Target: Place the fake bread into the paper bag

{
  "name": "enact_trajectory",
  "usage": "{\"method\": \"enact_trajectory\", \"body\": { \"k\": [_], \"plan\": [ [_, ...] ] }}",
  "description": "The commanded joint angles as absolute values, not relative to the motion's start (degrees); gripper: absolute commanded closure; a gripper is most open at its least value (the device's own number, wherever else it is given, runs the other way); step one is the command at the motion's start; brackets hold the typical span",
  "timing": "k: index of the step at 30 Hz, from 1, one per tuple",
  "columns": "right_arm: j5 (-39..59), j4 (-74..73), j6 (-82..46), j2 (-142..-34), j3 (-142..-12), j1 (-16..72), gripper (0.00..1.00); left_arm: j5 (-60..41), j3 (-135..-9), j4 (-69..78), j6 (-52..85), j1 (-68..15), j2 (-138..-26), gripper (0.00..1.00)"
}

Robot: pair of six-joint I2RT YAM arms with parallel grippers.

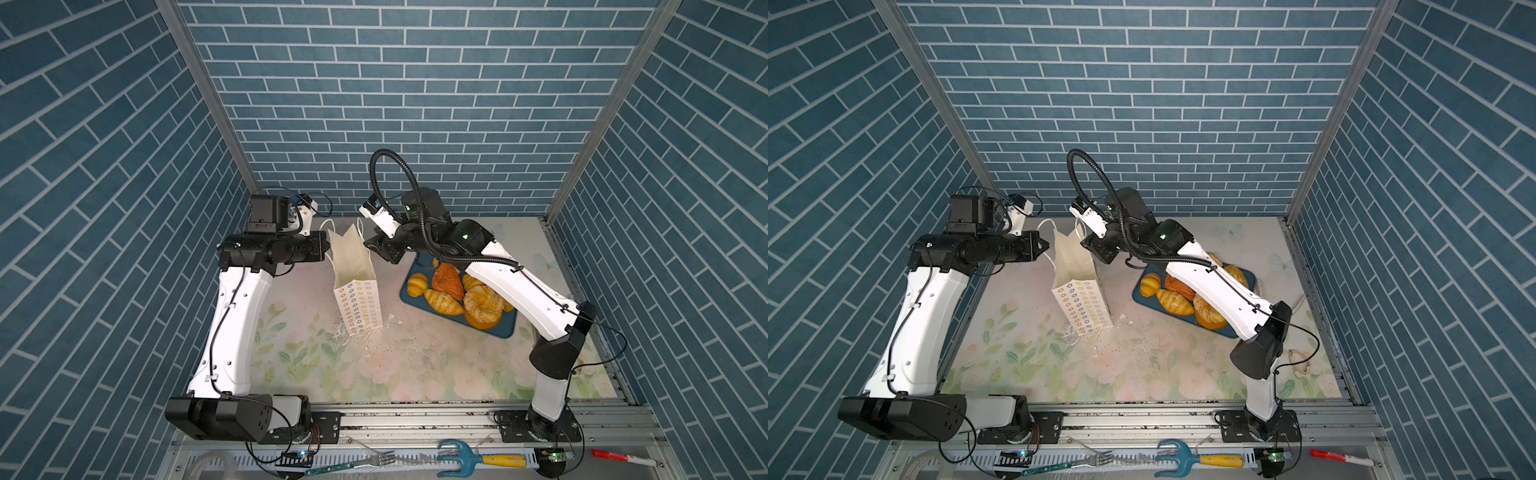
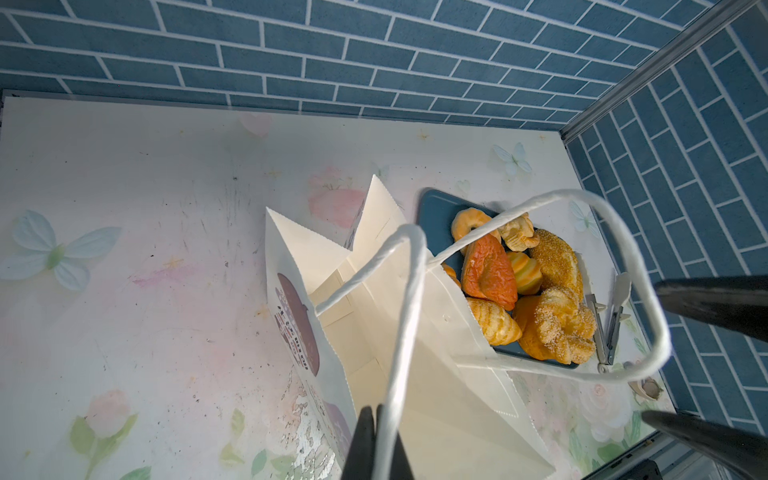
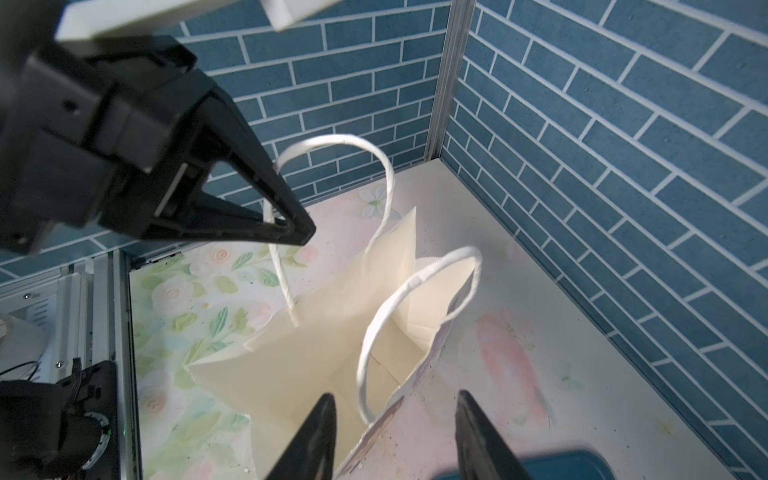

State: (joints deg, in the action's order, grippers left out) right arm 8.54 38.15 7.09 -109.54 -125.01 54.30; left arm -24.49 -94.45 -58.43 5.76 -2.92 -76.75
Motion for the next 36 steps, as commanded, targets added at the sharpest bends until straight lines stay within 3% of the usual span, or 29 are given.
{"method": "enact_trajectory", "body": {
  "k": [1,6,18,36],
  "plan": [
    [10.41,38.18,5.21,-112.32,-128.69,54.64,0.57,-24.16,-93.51,-59.08,5.55,-3.08,-75.54,1.0],
    [10.99,38.65,4.01,-114.42,-131.22,55.15,0.61,-24.08,-93.5,-59.1,5.62,-3.08,-75.32,1.0],
    [2.78,35.54,-1.11,-107.94,-123.02,55.88,0.98,-25.56,-93.6,-58.46,4.26,-2.91,-75.84,1.0],
    [-2.19,33.04,-3.39,-103.88,-116.82,57.66,1.0,-26.2,-98.42,-60.28,2.87,-2.46,-80.06,1.0]
  ]
}}
